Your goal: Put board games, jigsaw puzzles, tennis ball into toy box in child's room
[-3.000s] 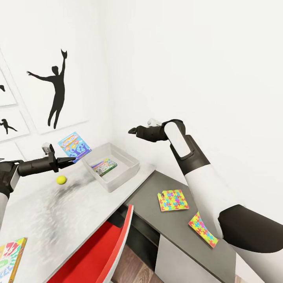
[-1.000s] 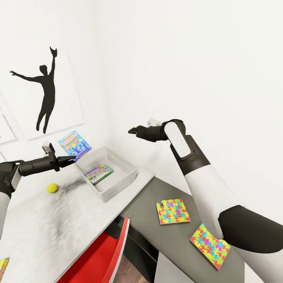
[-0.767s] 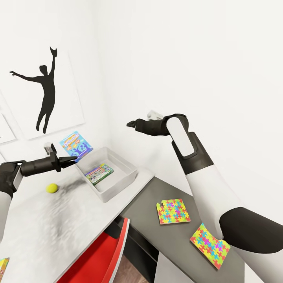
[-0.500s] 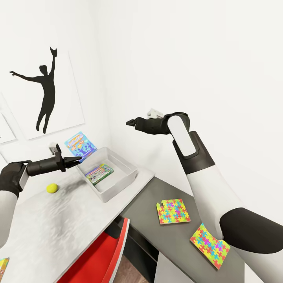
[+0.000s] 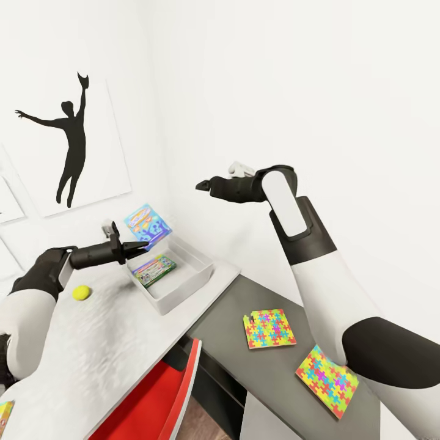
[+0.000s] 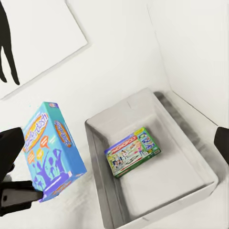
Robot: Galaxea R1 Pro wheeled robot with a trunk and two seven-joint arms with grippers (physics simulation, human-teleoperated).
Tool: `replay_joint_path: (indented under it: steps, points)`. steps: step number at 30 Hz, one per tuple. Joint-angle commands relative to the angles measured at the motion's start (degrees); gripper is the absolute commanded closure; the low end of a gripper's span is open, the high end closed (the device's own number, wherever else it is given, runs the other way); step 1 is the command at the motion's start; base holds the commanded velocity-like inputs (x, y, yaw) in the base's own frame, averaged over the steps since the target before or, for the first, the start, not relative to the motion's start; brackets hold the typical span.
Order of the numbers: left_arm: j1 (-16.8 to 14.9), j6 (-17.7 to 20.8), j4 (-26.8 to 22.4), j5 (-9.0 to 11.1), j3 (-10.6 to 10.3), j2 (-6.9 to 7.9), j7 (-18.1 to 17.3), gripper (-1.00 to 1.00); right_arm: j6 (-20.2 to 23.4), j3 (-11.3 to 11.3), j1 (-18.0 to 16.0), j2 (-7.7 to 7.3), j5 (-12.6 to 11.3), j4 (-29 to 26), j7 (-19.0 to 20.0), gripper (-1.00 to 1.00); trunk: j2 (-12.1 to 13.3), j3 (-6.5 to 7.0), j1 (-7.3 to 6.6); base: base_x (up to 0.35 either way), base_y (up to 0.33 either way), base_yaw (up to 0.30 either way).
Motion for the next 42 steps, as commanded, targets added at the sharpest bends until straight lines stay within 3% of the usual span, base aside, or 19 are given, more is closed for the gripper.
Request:
replay_joint_path:
  steps: [1, 4, 7, 13, 17, 19, 26, 30, 42]
  points:
    - [-0.66, 0.59, 0.64, -0.24, 0.19, -0.83, 1.53, 1.00, 0.12, 0.03, -0.19, 0.00, -0.61, -0.03, -0.75, -1.00, -0.09, -0.10, 0.02, 0.000, 0.000, 0.000]
    - [-2.17, 0.59, 2.52, -0.16, 0.24, -2.50, 7.28, 1.00, 0.21, 0.02, -0.61, 0.00, -0.64, -0.04, -0.91, -1.00, -0.09, -0.10, 0.02, 0.000, 0.000, 0.000]
    - [-4.03, 0.59, 4.48, 0.18, 0.44, -4.76, 15.92, 1.00, 0.26, 0.03, -0.87, 0.00, -0.67, -0.04, -1.00, -1.00, -0.09, -0.10, 0.02, 0.000, 0.000, 0.000]
    - [-5.02, 0.59, 5.19, 0.35, 0.75, -8.42, 24.78, 1.00, 0.28, 0.03, -1.04, 0.00, -0.67, -0.04, -1.07, -1.00, -0.09, -0.10, 0.02, 0.000, 0.000, 0.000]
    - [-5.11, 0.56, 5.54, 0.53, 2.11, -9.08, 29.64, 1.00, 0.28, 0.03, -1.05, 0.00, -0.67, -0.04, -1.08, -1.00, -0.09, -0.10, 0.02, 0.000, 0.000, 0.000]
    - [-5.13, 0.55, 6.32, 0.62, 4.19, -9.19, 31.50, 1.00, 0.28, 0.03, -1.03, 0.00, -0.66, -0.04, -1.08, -1.00, -0.09, -0.10, 0.02, 0.000, 0.000, 0.000]
    - [-5.14, 0.48, 10.37, 0.71, 15.86, -9.12, 40.16, 1.00, 0.23, 0.03, -0.97, 0.00, -0.60, -0.04, -1.08, -1.00, -0.09, -0.10, 0.02, 0.000, 0.000, 0.000]
    - [-5.14, 0.57, 10.62, 0.72, 18.85, -9.16, 41.96, 1.00, 0.20, 0.03, -0.97, 0.00, -0.64, -0.04, -1.08, -1.00, -0.09, -0.10, 0.02, 0.000, 0.000, 0.000]
    - [-5.14, 0.59, 10.93, 0.72, 19.91, -9.24, 42.41, 1.00, 0.19, 0.04, -0.94, 0.00, -0.58, -0.04, -1.08, -1.00, -0.09, -0.10, 0.02, 0.000, 0.000, 0.000]
